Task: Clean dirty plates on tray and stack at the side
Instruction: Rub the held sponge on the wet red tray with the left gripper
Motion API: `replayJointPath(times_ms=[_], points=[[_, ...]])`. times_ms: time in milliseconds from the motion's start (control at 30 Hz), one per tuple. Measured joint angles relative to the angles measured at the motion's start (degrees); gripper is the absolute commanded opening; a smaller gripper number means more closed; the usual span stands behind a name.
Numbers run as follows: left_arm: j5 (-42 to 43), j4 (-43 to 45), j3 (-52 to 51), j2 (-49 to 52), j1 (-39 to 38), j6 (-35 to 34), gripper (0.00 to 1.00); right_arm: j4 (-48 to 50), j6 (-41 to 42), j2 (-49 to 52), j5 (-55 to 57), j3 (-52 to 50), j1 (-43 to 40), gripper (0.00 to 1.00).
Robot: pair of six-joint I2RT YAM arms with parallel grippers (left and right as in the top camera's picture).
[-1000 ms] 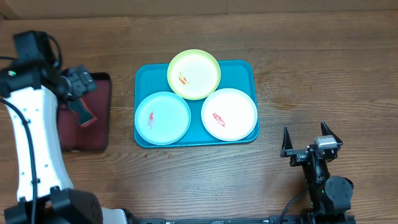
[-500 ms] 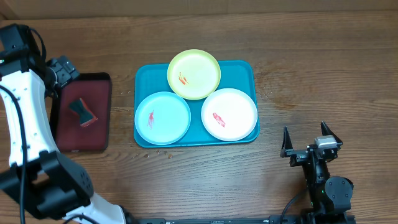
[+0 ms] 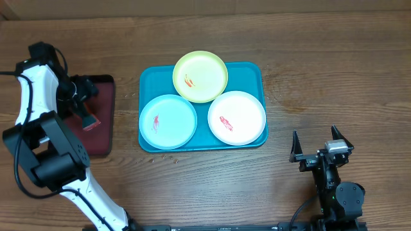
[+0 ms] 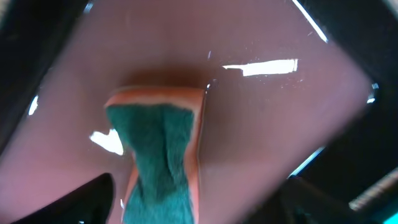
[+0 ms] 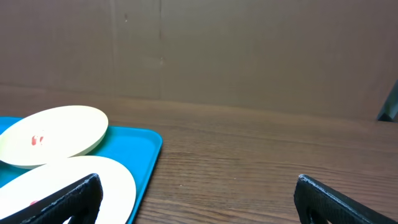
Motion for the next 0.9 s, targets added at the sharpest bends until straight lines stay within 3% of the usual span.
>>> replayJointPath(times_ms=[133,367,500,533,633,700,733,867,900], points=[[0.4,0.8,0.0,1.8,0.7,2.1,0.87,0.0,0.0,0.0,0.0,0.0,0.0,1.00],[-0.3,1.6,0.0,5.2,2.4,3.3,0.86,0.0,0.0,0.0,0.0,0.0,0.0,1.00],[-1.1,2.4,0.0,6.6,2.7,3.5,0.76,0.0,0.0,0.0,0.0,0.0,0.0,1.00],[-1.2,2.5,0.0,6.6,2.7,3.5,0.72,0.0,0.0,0.0,0.0,0.0,0.0,1.00],[-1.8,3.6,0.1,6.8,2.7,3.5,0.47,0.0,0.0,0.0,0.0,0.0,0.0,1.00],[-2.1,4.0,0.6,7.2,2.8,3.5,0.15,0.0,0.0,0.0,0.0,0.0,0.0,1.00],[-2.2,4.2,0.7,7.3,2.8,3.6,0.05,0.0,0.0,0.0,0.0,0.0,0.0,1.00],[-1.9,4.5,1.0,7.3,2.7,3.8,0.06,0.0,0.0,0.0,0.0,0.0,0.0,1.00],[-1.9,4.4,1.0,7.3,2.7,3.9,0.32,0.0,0.0,0.0,0.0,0.0,0.0,1.00]])
